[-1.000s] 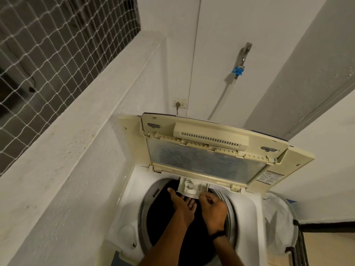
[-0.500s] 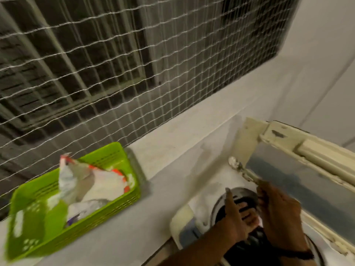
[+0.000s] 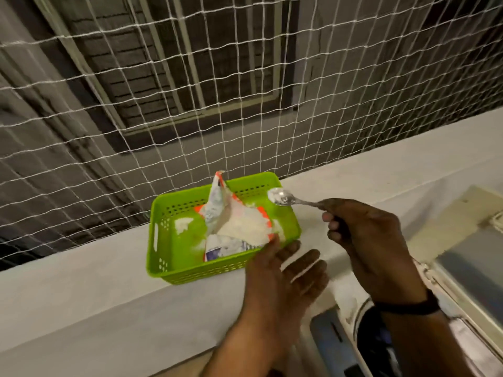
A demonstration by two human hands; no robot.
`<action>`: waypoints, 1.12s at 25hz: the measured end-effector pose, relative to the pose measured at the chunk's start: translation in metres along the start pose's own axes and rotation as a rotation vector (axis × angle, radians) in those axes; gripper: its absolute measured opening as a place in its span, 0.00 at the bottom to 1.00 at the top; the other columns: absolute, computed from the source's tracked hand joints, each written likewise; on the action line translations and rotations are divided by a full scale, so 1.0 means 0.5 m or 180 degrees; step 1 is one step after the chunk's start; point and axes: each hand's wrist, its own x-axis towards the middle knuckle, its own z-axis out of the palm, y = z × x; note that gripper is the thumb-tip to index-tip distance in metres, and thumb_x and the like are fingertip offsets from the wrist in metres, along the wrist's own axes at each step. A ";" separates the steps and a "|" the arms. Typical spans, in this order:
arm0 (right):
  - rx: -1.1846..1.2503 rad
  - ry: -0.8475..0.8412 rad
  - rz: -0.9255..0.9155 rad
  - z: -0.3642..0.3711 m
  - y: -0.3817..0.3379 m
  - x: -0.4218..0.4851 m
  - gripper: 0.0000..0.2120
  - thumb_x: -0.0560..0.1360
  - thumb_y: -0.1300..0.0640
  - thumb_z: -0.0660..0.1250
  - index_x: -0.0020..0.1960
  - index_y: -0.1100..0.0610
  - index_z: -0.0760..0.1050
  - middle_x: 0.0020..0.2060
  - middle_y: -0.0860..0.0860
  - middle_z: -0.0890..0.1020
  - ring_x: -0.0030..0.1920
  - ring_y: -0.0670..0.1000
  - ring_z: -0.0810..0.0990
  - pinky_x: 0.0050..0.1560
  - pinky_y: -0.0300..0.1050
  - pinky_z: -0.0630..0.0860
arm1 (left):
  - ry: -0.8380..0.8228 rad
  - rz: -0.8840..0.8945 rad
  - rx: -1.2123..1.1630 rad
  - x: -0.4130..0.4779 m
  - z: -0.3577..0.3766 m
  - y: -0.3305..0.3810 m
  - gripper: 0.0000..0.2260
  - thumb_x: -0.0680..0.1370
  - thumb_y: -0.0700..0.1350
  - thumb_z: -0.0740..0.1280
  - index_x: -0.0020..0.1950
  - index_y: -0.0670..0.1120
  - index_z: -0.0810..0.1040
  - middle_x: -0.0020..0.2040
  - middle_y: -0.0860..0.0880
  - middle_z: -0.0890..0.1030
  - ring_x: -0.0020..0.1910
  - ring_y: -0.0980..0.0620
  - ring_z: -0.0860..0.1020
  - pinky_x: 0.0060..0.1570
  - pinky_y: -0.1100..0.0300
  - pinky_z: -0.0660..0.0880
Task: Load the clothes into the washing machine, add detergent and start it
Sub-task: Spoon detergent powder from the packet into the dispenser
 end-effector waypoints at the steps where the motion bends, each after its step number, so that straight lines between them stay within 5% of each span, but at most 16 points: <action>1: -0.0110 -0.0114 -0.0032 0.020 0.003 0.004 0.11 0.77 0.66 0.64 0.44 0.61 0.85 0.34 0.57 0.83 0.33 0.48 0.77 0.34 0.39 0.76 | -0.0081 0.0046 0.0056 -0.031 -0.014 0.022 0.16 0.76 0.53 0.67 0.53 0.41 0.79 0.56 0.35 0.83 0.51 0.37 0.81 0.55 0.47 0.77; 5: -0.0763 -0.0492 0.0033 0.085 0.008 0.031 0.08 0.77 0.68 0.66 0.44 0.64 0.83 0.36 0.64 0.84 0.34 0.53 0.80 0.36 0.41 0.81 | -0.0149 0.0839 0.0095 -0.110 -0.063 0.110 0.18 0.77 0.54 0.63 0.57 0.41 0.79 0.57 0.33 0.82 0.53 0.37 0.80 0.58 0.45 0.75; 8: -0.2390 -0.0720 -0.0429 0.121 0.035 0.074 0.10 0.75 0.63 0.67 0.38 0.54 0.83 0.34 0.54 0.86 0.36 0.52 0.85 0.46 0.48 0.82 | 0.0351 0.1854 0.0203 -0.092 -0.089 0.186 0.19 0.78 0.56 0.62 0.60 0.45 0.77 0.56 0.39 0.82 0.57 0.40 0.79 0.60 0.51 0.72; 11: -0.3580 -0.0882 -0.0791 0.166 0.066 0.104 0.06 0.70 0.59 0.68 0.43 0.52 0.83 0.44 0.52 0.85 0.48 0.57 0.84 0.53 0.50 0.78 | 0.0887 0.2061 0.0766 -0.047 -0.098 0.230 0.22 0.76 0.64 0.61 0.60 0.50 0.77 0.54 0.46 0.79 0.54 0.48 0.78 0.51 0.56 0.71; 15: -0.3624 -0.0895 -0.0524 0.200 0.083 0.125 0.08 0.70 0.59 0.68 0.46 0.52 0.83 0.48 0.50 0.85 0.50 0.56 0.83 0.56 0.48 0.77 | 0.0943 0.1527 0.1203 -0.014 -0.102 0.249 0.32 0.76 0.70 0.54 0.69 0.50 0.74 0.61 0.47 0.80 0.61 0.49 0.78 0.51 0.55 0.73; 18: -0.3622 -0.1245 -0.0216 0.208 0.089 0.130 0.08 0.68 0.61 0.69 0.44 0.53 0.85 0.46 0.52 0.85 0.49 0.57 0.83 0.53 0.50 0.80 | 0.0766 0.1294 0.1230 -0.006 -0.104 0.261 0.35 0.75 0.73 0.53 0.71 0.51 0.73 0.66 0.45 0.78 0.70 0.48 0.71 0.62 0.52 0.70; 22: -0.3492 -0.1611 0.0273 0.216 0.104 0.147 0.09 0.67 0.63 0.70 0.47 0.60 0.84 0.43 0.56 0.86 0.45 0.57 0.84 0.50 0.52 0.82 | 0.0677 0.1294 0.1369 0.001 -0.111 0.263 0.34 0.74 0.74 0.53 0.66 0.51 0.77 0.51 0.49 0.82 0.61 0.56 0.72 0.70 0.49 0.65; 26: -0.2260 -0.1391 0.0993 0.220 0.110 0.146 0.07 0.70 0.68 0.67 0.43 0.72 0.81 0.35 0.63 0.82 0.36 0.59 0.82 0.49 0.60 0.82 | 0.0632 0.1192 0.1432 -0.001 -0.107 0.263 0.35 0.74 0.74 0.53 0.68 0.51 0.76 0.67 0.44 0.79 0.69 0.50 0.71 0.70 0.48 0.65; 28: -0.1980 -0.1246 0.1138 0.216 0.108 0.141 0.06 0.70 0.68 0.68 0.37 0.69 0.82 0.31 0.62 0.81 0.34 0.59 0.81 0.46 0.57 0.83 | 0.0602 0.1236 0.1402 -0.002 -0.106 0.261 0.35 0.74 0.74 0.53 0.66 0.51 0.76 0.57 0.47 0.82 0.62 0.54 0.75 0.64 0.53 0.69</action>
